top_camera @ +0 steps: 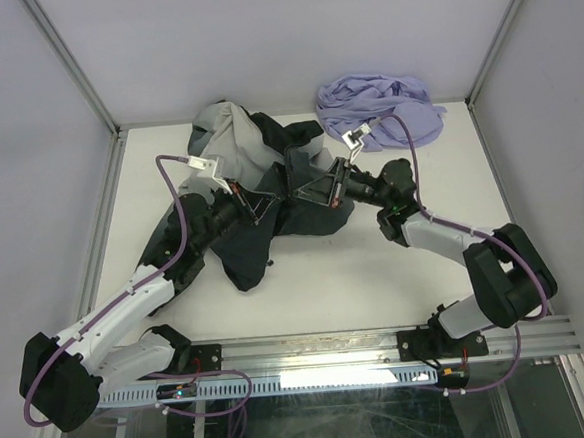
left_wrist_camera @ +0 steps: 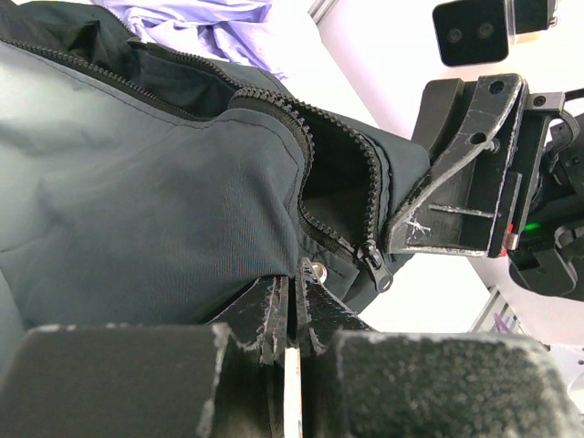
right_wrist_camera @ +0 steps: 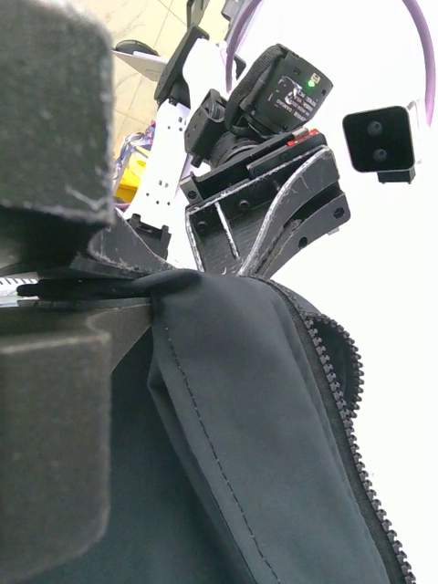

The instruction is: Zip up the jacket

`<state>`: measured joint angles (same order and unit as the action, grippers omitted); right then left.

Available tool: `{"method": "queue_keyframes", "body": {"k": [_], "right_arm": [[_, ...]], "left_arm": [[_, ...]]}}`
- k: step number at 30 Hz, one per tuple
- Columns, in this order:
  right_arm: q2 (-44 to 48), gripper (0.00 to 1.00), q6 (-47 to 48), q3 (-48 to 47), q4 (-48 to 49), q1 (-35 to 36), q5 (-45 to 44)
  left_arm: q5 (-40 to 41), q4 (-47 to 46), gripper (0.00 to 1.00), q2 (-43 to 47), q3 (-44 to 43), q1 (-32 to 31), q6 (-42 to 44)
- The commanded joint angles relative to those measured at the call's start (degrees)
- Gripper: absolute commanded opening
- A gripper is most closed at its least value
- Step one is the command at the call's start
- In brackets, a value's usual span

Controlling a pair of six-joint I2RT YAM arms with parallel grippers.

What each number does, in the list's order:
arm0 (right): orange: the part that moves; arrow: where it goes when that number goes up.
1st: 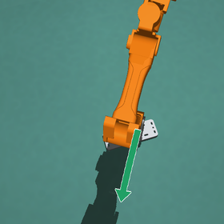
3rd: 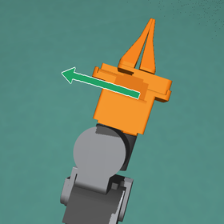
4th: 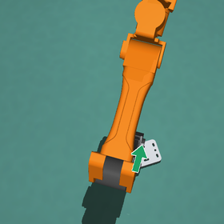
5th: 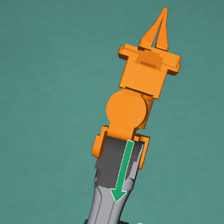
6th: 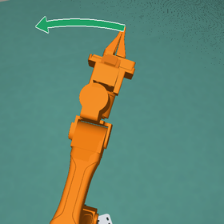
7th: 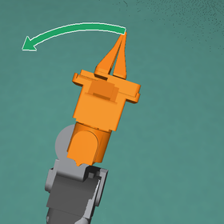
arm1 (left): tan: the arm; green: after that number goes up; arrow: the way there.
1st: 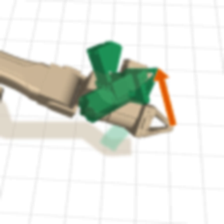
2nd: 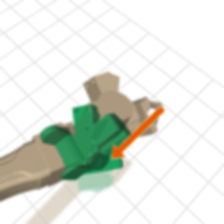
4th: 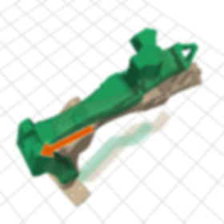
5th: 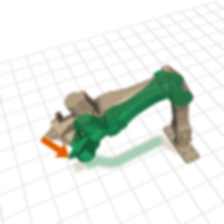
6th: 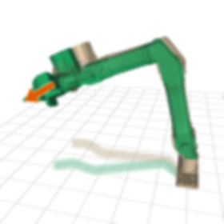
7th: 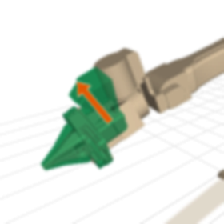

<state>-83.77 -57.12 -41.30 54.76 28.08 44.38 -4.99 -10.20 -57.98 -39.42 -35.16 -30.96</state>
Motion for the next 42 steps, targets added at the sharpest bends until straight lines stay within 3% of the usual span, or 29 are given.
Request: {"method": "queue_keyframes", "body": {"k": [1, 5, 16, 28, 33, 42], "right_arm": [[3.59, 0.0, 2.38, -4.22, -3.89, 0.32, -1.27], [5.2, 0.0, 2.38, -6.13, -12.56, 1.44, -1.27], [4.87, 0.0, 7.96, -9.73, -24.52, 1.46, -6.93], [3.53, 0.0, 4.6, -9.65, -14.91, 1.52, -4.25], [3.69, 0.0, 5.38, -8.32, -15.15, 1.84, -3.72], [6.14, 0.0, 6.04, -3.49, -12.16, 2.5, -4.31]], "left_arm": [[0.26, -0.29, 0.0, 0.69, -2.59, 0.19, 2.74], [-1.22, -1.55, 0.0, 0.88, -3.03, 0.23, 3.27], [-5.24, -6.69, 0.0, 4.19, -0.35, 0.18, 2.59], [-10.04, -3.54, 0.0, 1.58, 1.54, 0.18, -2.41], [-6.37, -3.6, 0.0, 3.79, 2.24, 0.29, -6.18], [-3.3, -7.77, 0.26, 4.89, 4.43, 0.78, -21.44]]}}
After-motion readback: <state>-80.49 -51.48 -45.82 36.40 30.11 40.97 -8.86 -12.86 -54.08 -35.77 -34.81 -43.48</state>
